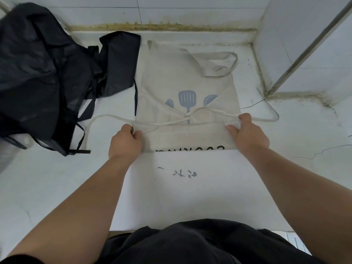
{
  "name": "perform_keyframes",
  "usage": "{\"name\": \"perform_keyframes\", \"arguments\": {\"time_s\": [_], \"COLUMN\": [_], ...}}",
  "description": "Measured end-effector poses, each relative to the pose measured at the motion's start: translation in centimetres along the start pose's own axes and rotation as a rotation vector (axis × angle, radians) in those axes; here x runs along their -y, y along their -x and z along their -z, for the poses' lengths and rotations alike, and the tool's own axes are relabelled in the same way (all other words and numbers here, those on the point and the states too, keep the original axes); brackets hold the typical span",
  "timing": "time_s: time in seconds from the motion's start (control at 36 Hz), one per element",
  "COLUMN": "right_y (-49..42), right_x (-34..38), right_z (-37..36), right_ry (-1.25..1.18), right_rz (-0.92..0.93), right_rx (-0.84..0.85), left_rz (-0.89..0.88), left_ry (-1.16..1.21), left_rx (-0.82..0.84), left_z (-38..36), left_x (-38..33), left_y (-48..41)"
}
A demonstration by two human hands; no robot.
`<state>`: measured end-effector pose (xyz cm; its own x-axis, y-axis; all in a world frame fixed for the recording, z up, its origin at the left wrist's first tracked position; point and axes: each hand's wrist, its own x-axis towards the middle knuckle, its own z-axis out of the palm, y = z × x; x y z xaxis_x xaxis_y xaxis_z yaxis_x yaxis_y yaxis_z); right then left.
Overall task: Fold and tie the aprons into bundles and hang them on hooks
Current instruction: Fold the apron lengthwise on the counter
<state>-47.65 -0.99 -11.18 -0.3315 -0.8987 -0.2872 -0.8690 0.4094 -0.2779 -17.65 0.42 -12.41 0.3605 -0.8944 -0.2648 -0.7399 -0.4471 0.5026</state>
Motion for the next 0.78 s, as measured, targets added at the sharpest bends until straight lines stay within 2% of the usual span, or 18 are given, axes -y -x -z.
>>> {"name": "perform_keyframes", "arguments": {"time_s": [0.11,0.19,0.28,0.36,0.44,0.53,0.67,0.78], "right_y": [0.0,-0.3,-0.9,-1.8,-2.4,-2.8,-3.2,-3.2], "right_x": [0.7,1.6,2.7,3.7,4.3,4.1,2.8,2.5], "right_z": [-0.1,0.3,1.0,1.0,0.4,0.0,0.3,0.7], "right_ry": [0.115,0.179,0.221,0.211,0.240,0.363,0.249,0.239], "right_rz": [-0.003,0.068,0.196,0.331,0.397,0.400,0.407,0.390], "right_rx": [-0.012,-0.072,-0.092,-0.038,0.078,0.127,0.120,0.119], "left_rz": [0.014,-0.179,-0.410,-0.503,-0.537,-0.569,-0.550,-0.433], "left_ry": [-0.051,-0.202,-0.177,-0.182,-0.217,-0.153,-0.115,-0.161], "left_rx": [-0.033,-0.096,-0.018,0.077,0.130,0.026,-0.080,-0.012], "left_z": [-0.2,0.1,0.0,-0.8,-2.0,-2.5,-2.3,-1.4], "left_x": [-0.9,-1.7,-2.6,-3.4,-3.5,-2.7,-1.8,-2.4], "left_y": [0.6,0.8,0.1,-0.8,-1.5,-1.4,-1.3,-2.1]}}
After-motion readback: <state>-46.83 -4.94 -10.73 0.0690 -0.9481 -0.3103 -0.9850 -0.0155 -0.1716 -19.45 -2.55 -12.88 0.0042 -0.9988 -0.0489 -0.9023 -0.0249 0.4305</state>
